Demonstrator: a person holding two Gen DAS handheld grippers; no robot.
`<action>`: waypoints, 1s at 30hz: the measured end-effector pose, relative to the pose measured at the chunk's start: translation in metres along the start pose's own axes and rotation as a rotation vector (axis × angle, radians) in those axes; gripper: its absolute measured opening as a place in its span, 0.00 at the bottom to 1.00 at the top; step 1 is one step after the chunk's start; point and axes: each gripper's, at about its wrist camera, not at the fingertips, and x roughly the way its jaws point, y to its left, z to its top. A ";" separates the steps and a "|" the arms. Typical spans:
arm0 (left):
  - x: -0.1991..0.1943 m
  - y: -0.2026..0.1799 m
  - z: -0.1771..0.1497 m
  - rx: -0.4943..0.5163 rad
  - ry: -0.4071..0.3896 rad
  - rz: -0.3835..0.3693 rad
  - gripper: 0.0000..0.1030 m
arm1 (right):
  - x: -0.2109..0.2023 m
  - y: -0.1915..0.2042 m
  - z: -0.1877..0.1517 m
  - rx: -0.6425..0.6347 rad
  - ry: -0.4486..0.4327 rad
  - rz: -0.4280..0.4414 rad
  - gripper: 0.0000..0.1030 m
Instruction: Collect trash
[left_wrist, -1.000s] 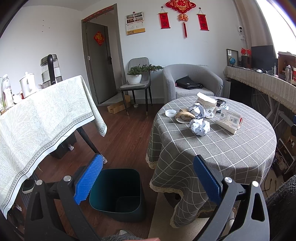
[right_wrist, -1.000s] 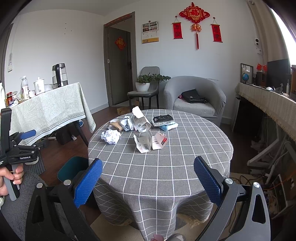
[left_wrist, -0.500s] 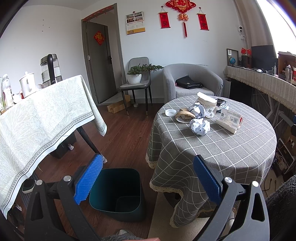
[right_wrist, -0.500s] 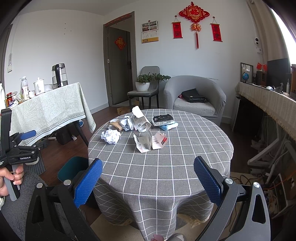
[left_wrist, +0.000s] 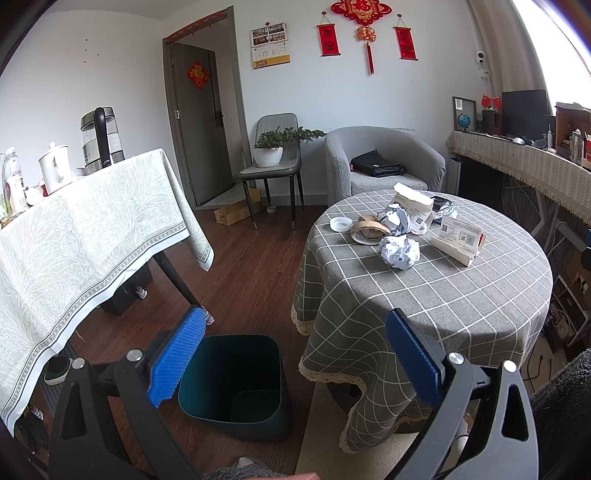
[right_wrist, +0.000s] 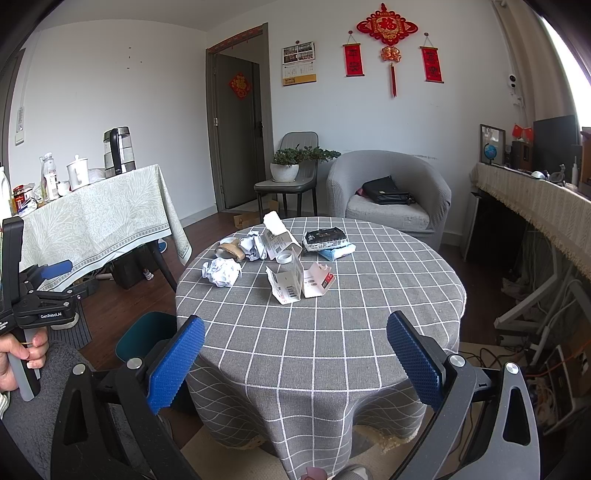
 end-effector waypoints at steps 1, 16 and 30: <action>0.001 -0.001 -0.001 0.000 0.000 0.000 0.97 | 0.000 0.000 0.000 0.000 0.000 0.000 0.97; 0.002 -0.001 -0.001 0.000 0.001 0.000 0.97 | 0.000 0.000 0.000 0.001 0.001 0.001 0.97; 0.001 -0.004 0.001 0.002 -0.010 -0.008 0.97 | 0.009 0.013 -0.001 -0.050 0.029 -0.005 0.97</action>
